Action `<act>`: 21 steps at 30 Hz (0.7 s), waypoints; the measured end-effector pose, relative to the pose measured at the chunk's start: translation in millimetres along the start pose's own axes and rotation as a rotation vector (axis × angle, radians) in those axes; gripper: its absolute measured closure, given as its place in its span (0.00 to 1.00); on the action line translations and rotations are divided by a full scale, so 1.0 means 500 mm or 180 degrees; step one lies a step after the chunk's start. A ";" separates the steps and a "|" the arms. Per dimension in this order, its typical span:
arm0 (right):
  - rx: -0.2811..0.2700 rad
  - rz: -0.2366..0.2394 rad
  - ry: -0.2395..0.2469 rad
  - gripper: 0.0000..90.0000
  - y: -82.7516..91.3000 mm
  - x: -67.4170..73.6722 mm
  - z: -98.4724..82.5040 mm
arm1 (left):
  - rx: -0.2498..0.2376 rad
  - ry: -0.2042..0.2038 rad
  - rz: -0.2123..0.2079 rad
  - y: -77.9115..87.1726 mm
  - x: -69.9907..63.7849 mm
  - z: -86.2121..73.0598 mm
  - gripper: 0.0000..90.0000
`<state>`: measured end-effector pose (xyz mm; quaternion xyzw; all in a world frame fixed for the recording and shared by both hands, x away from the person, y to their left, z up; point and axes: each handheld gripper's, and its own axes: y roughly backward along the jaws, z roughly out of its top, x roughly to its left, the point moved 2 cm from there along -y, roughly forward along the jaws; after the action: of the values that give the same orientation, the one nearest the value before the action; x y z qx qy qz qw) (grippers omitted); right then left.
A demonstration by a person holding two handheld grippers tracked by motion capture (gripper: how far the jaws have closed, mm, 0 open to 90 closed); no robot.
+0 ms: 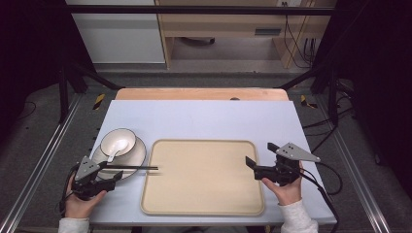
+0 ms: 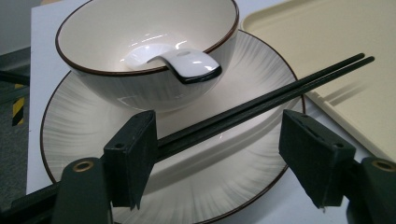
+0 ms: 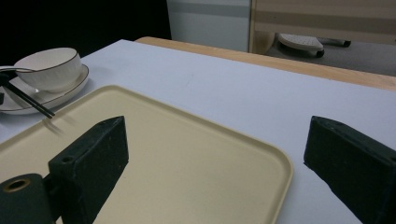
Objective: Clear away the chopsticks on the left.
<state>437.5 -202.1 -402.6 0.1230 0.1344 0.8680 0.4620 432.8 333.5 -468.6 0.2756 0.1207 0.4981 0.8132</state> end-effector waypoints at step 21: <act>-0.0013 0.0019 -0.0009 0.06 0.001 0.002 0.002 | 0.0211 -0.0062 0.0093 -0.015 -0.001 -0.006 0.47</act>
<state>436.8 -201.5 -401.1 0.1237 0.1316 0.8694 0.4599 436.7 331.5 -475.3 0.3090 0.1252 0.5030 0.7974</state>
